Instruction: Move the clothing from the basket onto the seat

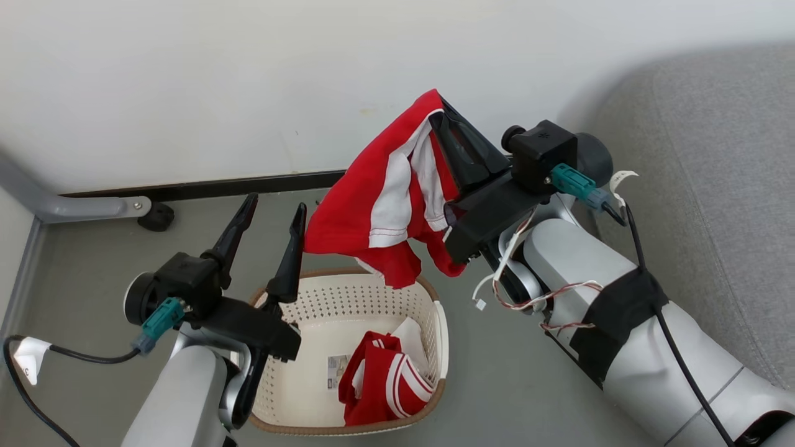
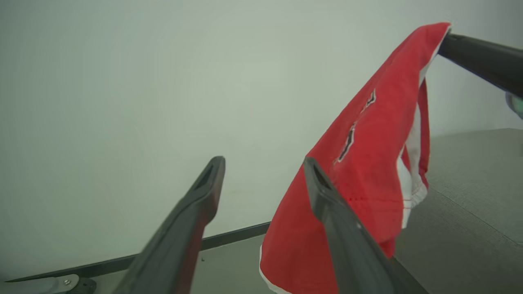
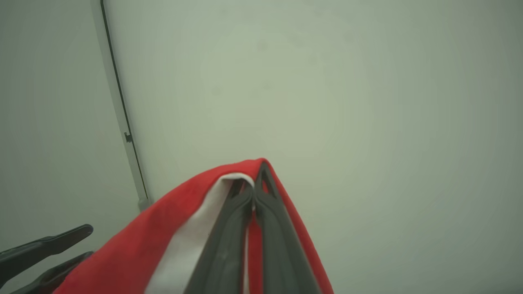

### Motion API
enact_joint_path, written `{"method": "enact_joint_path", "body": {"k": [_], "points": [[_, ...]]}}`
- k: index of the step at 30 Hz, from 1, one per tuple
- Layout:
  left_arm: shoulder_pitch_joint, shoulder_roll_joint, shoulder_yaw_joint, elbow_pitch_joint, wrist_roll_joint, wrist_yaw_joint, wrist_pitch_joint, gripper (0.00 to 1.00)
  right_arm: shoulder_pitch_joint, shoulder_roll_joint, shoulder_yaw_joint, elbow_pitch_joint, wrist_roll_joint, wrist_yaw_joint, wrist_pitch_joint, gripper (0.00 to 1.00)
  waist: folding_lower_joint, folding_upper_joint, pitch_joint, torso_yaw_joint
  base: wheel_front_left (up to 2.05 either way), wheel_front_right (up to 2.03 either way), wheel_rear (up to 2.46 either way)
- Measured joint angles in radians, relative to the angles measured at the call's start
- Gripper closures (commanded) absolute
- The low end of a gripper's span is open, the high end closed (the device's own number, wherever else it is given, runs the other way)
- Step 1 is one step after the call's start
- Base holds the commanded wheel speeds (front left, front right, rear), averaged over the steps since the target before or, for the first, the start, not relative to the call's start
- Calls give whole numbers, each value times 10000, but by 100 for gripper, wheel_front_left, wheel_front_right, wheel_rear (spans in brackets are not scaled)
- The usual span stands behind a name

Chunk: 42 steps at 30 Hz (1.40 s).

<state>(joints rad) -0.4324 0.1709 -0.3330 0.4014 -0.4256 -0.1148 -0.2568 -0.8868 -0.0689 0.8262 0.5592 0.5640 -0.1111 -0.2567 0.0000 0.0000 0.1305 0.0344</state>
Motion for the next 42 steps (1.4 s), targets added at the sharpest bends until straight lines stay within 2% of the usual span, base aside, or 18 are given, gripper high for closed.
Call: {"method": "enact_joint_path", "body": {"k": [13, 42], "points": [[578, -146, -336, -548, 174, -40, 0, 0, 187, -155, -606, 19, -502, 73, 0, 100, 0, 0, -116, -1028, 0, 0, 0], [1400, -142, -1012, -1298, 593, -102, 0, 0, 834, -968, -1751, -809, -1375, 104, 0, 100, 0, 1, 153, -4058, 0, 0, 0]]}}
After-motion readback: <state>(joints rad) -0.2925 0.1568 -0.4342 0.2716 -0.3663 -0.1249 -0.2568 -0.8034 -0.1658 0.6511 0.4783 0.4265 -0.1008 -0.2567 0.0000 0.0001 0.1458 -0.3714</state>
